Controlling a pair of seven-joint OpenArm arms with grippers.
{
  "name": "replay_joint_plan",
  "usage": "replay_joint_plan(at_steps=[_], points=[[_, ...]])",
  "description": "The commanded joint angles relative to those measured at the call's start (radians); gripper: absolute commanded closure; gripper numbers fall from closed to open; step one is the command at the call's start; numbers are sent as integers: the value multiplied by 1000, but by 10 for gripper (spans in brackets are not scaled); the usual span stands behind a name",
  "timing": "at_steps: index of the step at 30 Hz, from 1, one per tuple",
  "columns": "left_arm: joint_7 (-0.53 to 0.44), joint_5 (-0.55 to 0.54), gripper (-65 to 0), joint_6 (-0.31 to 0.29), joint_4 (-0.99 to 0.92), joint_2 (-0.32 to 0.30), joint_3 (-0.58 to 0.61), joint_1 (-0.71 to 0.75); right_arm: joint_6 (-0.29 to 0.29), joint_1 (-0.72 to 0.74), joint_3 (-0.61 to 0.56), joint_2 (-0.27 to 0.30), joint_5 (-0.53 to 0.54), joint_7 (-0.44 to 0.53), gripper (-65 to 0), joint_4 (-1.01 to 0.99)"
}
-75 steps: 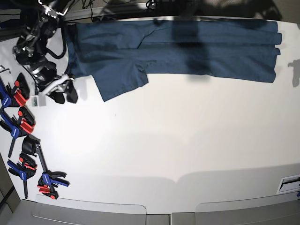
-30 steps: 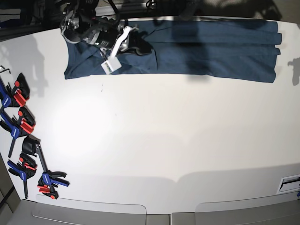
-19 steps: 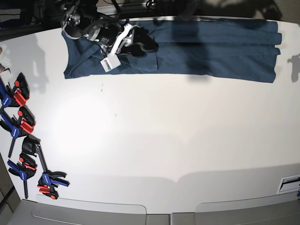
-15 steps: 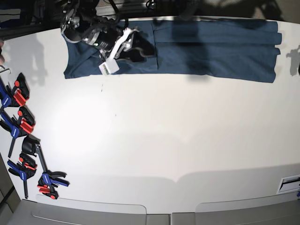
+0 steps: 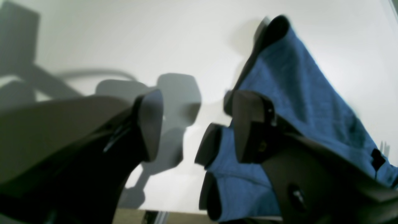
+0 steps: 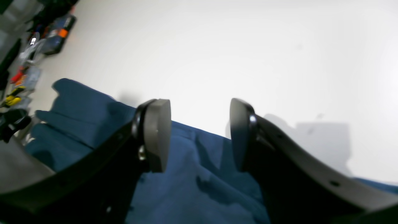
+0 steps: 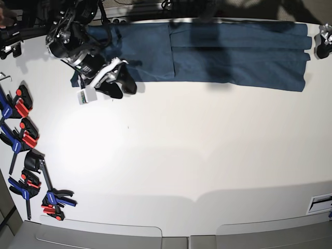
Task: Fold the T-shirt properly
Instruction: 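Move left gripper to the hem end and grasp it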
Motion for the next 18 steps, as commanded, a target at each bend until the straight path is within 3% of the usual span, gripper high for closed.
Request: replay_joint_plan(at_steps=[1,5,13,18], points=[[-16,-27,-332,-12,2,-22,-8,-2,6,7,1,13,20,32,-282,19],[-16,-27,-332,-12,-13,-16,32,-2,6,7,1,18,-51,86,-282,19],[8,-32,-332,-12,-10,-1,177,-1,6,7,1,18,-57,94,-282,19],[116,-150,-332,-12,-10,15,181,1,6,7,1,18,-57,94,-282,19]])
